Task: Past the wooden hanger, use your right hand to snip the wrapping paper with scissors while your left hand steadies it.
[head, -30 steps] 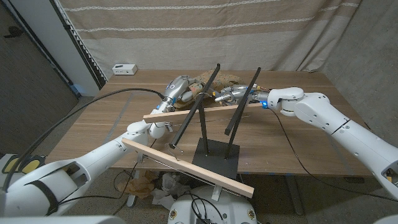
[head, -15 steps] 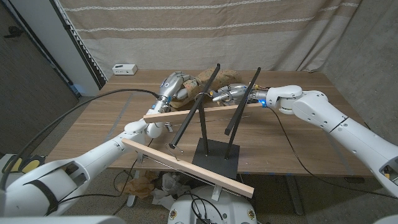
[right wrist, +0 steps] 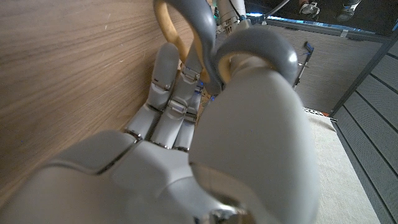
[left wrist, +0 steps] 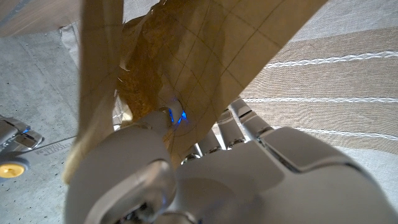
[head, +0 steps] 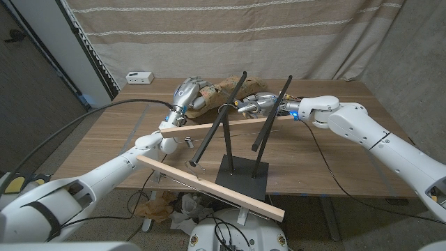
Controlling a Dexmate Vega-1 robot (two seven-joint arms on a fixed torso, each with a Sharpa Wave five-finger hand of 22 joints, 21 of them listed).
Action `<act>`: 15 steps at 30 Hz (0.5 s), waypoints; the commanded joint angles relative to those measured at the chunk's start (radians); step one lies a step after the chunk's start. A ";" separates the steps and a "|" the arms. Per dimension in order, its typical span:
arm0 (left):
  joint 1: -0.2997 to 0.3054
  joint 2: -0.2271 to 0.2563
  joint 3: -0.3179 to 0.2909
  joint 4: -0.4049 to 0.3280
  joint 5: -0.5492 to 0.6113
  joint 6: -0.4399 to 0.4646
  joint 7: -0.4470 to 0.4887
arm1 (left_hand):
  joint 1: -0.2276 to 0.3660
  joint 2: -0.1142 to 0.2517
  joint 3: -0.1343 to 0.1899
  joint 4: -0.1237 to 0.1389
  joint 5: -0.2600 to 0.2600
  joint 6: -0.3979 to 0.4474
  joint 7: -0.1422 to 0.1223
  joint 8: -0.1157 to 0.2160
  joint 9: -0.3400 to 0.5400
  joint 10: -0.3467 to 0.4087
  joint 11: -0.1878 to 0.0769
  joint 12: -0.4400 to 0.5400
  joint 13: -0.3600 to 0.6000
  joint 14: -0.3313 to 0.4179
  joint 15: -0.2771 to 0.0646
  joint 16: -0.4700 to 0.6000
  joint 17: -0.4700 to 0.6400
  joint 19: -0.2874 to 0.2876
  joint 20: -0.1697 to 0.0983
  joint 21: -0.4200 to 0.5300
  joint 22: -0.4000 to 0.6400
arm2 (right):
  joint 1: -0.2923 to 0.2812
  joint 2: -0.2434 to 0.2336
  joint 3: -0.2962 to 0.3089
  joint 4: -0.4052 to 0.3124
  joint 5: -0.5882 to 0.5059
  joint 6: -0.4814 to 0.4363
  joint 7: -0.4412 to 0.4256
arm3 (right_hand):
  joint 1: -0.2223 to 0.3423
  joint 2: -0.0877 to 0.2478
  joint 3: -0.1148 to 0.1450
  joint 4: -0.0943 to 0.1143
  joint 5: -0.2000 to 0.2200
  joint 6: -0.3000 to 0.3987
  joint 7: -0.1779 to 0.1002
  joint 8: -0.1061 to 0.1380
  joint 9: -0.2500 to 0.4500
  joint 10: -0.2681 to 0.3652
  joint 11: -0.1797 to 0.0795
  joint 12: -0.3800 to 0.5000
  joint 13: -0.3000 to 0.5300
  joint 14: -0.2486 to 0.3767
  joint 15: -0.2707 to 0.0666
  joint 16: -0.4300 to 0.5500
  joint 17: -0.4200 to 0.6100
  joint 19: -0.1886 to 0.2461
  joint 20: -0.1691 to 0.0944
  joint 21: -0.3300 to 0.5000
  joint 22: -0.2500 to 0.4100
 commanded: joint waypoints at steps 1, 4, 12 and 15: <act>0.020 0.005 -0.009 -0.020 -0.013 0.023 -0.008 | 0.011 0.005 0.002 -0.006 -0.005 0.005 -0.002 0.005 0.003 0.009 0.001 0.010 0.003 0.006 -0.174 0.004 0.004 0.003 -0.085 0.004 0.001 | -0.002 0.000 -0.006 0.010 -0.006 -0.001 0.001 | 0.143 0.152 0.005 -0.002 -0.002 -0.002 0.002 0.003 0.005 0.128 -0.119 0.269 0.571 0.061 -0.070 0.031 0.321 -0.007 -0.122 0.006 0.000; 0.031 0.009 -0.015 -0.036 -0.013 0.034 -0.006 | 0.011 0.005 0.003 -0.007 -0.006 0.004 -0.002 0.004 0.003 0.008 0.001 0.009 0.002 0.006 -0.174 0.004 0.004 0.003 -0.084 0.004 0.001 | -0.005 0.002 -0.003 0.014 -0.004 0.004 0.001 | 0.145 0.151 0.006 -0.004 -0.002 -0.002 0.001 0.003 0.005 0.129 -0.119 0.273 0.579 0.063 -0.070 0.035 0.319 -0.008 -0.122 0.006 0.000; 0.042 0.019 -0.024 -0.053 -0.011 0.044 -0.003 | 0.011 0.004 0.003 -0.007 -0.008 0.004 -0.002 0.005 0.004 0.009 0.001 0.010 0.002 0.006 -0.173 0.003 0.004 0.003 -0.084 0.004 0.001 | 0.012 0.012 -0.012 0.031 -0.019 0.016 0.017 | 0.142 0.152 0.012 -0.004 -0.004 -0.002 0.001 0.002 0.005 0.130 -0.120 0.267 0.576 0.059 -0.070 0.043 0.315 -0.008 -0.122 0.007 0.000; 0.043 0.019 -0.025 -0.052 -0.011 0.043 -0.004 | 0.011 0.004 0.003 -0.007 -0.009 0.005 -0.002 0.006 0.004 0.010 0.001 0.010 0.002 0.005 -0.173 0.003 0.004 0.002 -0.084 0.004 0.002 | 0.016 0.012 -0.016 0.033 -0.022 0.013 0.023 | 0.140 0.152 0.013 -0.004 -0.004 -0.001 0.001 0.003 0.005 0.130 -0.118 0.270 0.584 0.058 -0.070 0.045 0.312 -0.008 -0.122 0.007 0.000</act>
